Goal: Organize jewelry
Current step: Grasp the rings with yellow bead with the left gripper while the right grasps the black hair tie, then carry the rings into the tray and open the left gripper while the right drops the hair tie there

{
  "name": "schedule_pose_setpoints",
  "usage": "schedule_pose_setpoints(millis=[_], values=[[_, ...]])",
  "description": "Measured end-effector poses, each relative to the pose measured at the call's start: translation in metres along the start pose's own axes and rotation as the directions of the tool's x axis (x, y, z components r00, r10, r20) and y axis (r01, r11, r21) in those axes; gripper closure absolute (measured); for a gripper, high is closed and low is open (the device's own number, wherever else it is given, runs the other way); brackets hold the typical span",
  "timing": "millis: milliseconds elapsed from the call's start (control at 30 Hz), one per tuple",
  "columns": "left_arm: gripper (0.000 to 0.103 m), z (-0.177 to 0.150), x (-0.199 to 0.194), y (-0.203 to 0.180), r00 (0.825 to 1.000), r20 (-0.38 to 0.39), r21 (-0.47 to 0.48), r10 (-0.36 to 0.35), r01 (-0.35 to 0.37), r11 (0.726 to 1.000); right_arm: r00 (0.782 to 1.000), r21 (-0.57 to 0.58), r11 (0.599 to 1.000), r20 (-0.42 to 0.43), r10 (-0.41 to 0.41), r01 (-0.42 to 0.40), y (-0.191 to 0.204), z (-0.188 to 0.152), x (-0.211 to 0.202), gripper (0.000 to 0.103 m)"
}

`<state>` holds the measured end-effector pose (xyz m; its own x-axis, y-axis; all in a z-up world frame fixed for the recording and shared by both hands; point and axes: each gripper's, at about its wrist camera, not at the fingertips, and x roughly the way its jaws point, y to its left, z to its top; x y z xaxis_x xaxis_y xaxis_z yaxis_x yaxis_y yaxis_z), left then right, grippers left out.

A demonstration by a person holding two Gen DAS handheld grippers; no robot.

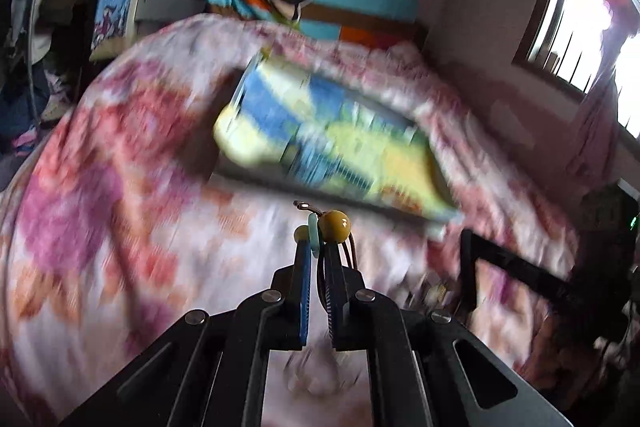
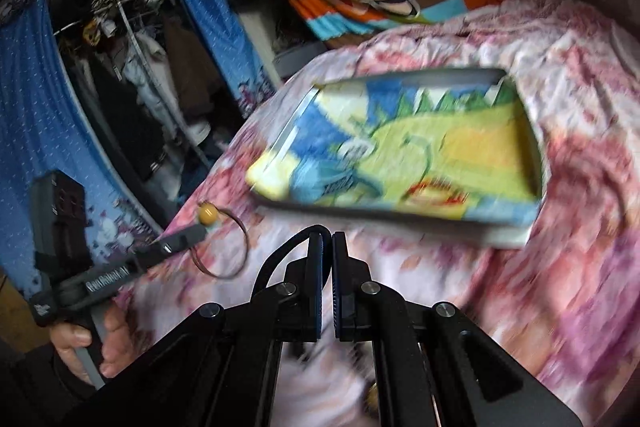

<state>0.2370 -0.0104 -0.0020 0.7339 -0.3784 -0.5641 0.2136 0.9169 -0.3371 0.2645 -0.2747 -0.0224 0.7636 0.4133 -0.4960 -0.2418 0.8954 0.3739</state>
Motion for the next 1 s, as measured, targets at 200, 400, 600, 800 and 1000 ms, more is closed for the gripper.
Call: schedule_pose_setpoints(millis=[200,400,600,800,1000], values=[[0.096,0.048,0.030,-0.011,0.993,0.120,-0.016,0.014,-0.012,1.000,0.995,0.012,0.997,0.064,-0.081,0.081,-0.029,0.045,0.027,0.099],[0.096,0.076,0.072,0.005,0.990,0.121,-0.054,0.074,-0.068,0.996,0.985,0.045,0.988,0.080,-0.154,0.151,-0.054,0.058,0.050,0.099],[0.096,0.079,0.102,0.029,0.988,0.077,-0.084,0.135,-0.128,0.988,0.982,0.077,0.981,0.044,-0.182,0.178,-0.072,0.050,0.074,0.099],[0.096,0.070,0.117,0.028,0.988,0.012,-0.055,0.151,-0.150,0.987,0.980,0.042,0.979,0.010,-0.199,0.199,-0.066,0.043,0.085,0.098],[0.096,0.066,0.120,0.018,0.987,-0.010,-0.021,0.159,-0.159,0.987,0.975,0.015,0.975,-0.018,-0.223,0.223,-0.064,0.041,0.088,0.098]])
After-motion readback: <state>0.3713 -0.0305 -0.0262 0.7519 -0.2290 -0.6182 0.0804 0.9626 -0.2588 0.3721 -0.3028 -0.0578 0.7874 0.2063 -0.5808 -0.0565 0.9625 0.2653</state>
